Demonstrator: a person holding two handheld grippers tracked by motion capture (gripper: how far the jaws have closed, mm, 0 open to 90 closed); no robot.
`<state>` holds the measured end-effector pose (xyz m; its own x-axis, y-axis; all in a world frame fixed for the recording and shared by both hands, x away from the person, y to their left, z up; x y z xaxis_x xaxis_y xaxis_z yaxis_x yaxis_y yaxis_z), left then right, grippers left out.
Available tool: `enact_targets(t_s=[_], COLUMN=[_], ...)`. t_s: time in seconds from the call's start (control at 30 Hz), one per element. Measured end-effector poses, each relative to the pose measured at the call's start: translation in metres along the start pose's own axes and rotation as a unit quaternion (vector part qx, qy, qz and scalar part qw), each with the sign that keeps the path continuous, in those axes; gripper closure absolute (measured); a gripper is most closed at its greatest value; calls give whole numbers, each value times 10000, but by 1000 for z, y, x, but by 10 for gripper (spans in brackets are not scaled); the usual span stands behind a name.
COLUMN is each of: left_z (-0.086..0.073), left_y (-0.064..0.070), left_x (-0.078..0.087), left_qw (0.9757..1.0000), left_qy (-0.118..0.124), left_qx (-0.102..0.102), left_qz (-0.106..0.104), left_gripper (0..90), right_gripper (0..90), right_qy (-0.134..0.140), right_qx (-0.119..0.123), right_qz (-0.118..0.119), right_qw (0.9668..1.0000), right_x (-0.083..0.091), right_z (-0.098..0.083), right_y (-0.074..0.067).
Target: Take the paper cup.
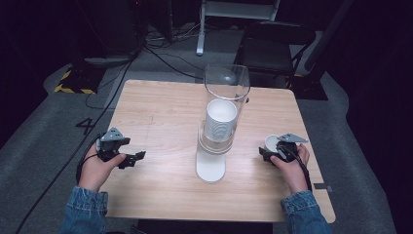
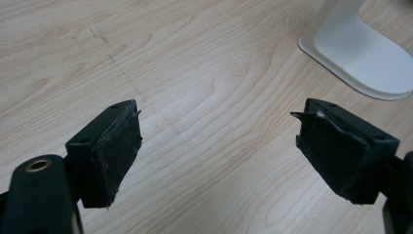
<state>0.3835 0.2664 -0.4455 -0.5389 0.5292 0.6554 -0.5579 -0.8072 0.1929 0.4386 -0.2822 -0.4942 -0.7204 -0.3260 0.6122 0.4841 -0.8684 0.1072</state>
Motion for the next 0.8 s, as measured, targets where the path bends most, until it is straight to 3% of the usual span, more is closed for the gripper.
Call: enact_targets(t_s=[0.07,0.2,0.3,0.53,0.7,0.8], left_z=[0,-1,-1,-2,-2,-1], left_y=[0,0,0,0,2,4], left_x=[0,0,0,1,2,2], left_qw=[10000,10000,10000,10000,10000,10000], left_qy=[0,-8,15,13,8,-15], left_qx=[2,21,43,55,20,5], left_qz=[4,-9,2,-4,11,-20], left_gripper=[160,160,160,160,160,161], right_gripper=[160,156,155,156,154,154], right_qy=[229,381,583,1062,1337,1329], right_qx=[64,228,88,-156,-38,-38], right_qz=[-41,-18,-9,-268,-48,90], right_qw=[9997,9990,9983,9939,9910,9911], right_x=[3,7,10,23,46,51], right_z=[5,11,14,23,39,42], right_y=[-2,-7,-6,0,-8,-12])
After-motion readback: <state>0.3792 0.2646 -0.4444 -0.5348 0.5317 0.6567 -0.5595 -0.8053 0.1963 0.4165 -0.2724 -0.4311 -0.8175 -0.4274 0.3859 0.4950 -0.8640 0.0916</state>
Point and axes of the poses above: each handheld gripper's, and its own axes: x roughly backward along the jaws, z roughly out of its top, y roughly to its right, the point moved 2 cm from there along -x, roughly forward along the jaws, and after that the axes turned 7 degrees about x, right-handed, at the moved point
